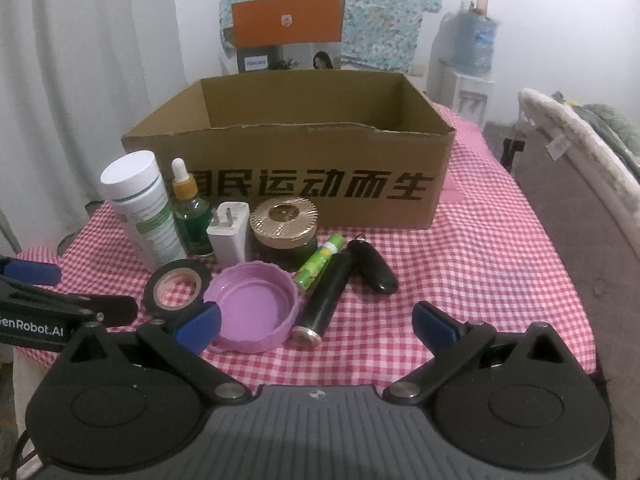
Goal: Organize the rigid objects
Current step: 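Reach the right gripper to the black oval object and close on it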
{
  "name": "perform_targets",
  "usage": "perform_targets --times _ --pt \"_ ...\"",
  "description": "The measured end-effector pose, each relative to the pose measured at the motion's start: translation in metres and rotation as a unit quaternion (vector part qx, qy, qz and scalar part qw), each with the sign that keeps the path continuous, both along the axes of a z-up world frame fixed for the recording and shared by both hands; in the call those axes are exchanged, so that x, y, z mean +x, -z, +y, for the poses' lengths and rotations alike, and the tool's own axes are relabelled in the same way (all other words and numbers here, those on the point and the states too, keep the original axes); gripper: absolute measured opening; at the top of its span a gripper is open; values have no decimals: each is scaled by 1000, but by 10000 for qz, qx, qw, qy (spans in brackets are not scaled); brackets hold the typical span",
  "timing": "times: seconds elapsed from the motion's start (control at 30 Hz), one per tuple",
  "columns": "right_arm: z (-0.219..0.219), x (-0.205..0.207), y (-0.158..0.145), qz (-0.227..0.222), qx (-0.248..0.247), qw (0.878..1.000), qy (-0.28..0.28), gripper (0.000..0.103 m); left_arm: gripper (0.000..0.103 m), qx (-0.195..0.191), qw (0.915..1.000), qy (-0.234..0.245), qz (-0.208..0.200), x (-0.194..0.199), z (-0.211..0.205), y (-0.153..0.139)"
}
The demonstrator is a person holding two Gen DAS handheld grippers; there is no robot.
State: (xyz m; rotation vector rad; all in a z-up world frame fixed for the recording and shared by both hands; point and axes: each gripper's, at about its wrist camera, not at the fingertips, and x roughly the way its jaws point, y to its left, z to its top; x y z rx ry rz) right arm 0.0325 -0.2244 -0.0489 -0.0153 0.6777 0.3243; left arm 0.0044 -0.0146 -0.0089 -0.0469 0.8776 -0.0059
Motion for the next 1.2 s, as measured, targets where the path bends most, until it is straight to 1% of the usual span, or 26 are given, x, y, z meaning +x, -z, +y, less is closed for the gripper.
perform_targets --times 0.1,0.23,0.33,0.43,0.53,0.67,0.7,0.77,0.83,0.93,0.97,1.0,1.07,1.13,1.2 --pt "-10 1 4 77 143 9999 14 103 103 14 9991 331 -272 1 -9 -4" --pt "-29 7 6 64 271 9995 169 103 103 73 9954 822 -490 12 -23 -9" --pt "-47 16 1 -65 336 9991 253 103 103 109 9896 1262 -684 23 -38 -13" --pt "-62 29 -4 -153 412 9989 166 103 103 119 9800 1795 -849 34 -59 -17" --pt "-74 47 -6 -45 548 9985 -72 102 100 166 9712 2235 -808 44 -82 -13" --pt "-81 75 0 268 660 9967 -390 95 90 220 9625 2643 -562 57 -107 -2" --pt "-81 81 2 344 658 9962 -459 94 88 219 9609 2717 -484 61 -114 2" --pt "-81 92 8 498 668 9946 -623 88 75 208 9589 2808 -364 64 -122 5" --pt "-80 102 15 687 725 9919 -786 82 72 206 9580 2852 -222 70 -130 10" --pt "-79 118 25 954 848 9867 -1007 76 61 166 9575 2879 -21 80 -137 17" --pt "-79 122 27 1015 895 9848 -1085 72 59 152 9575 2879 59 83 -138 19" --pt "-79 126 29 1063 932 9832 -1151 69 57 139 9577 2870 133 87 -139 21" --pt "-78 133 32 1159 998 9800 -1273 66 56 208 9587 2834 93 89 -142 23" --pt "-79 140 35 1190 1061 9779 -1350 66 55 273 9591 2815 97 92 -146 23" --pt "-82 146 36 1207 1115 9763 -1408 63 54 276 9602 2777 134 96 -147 23"
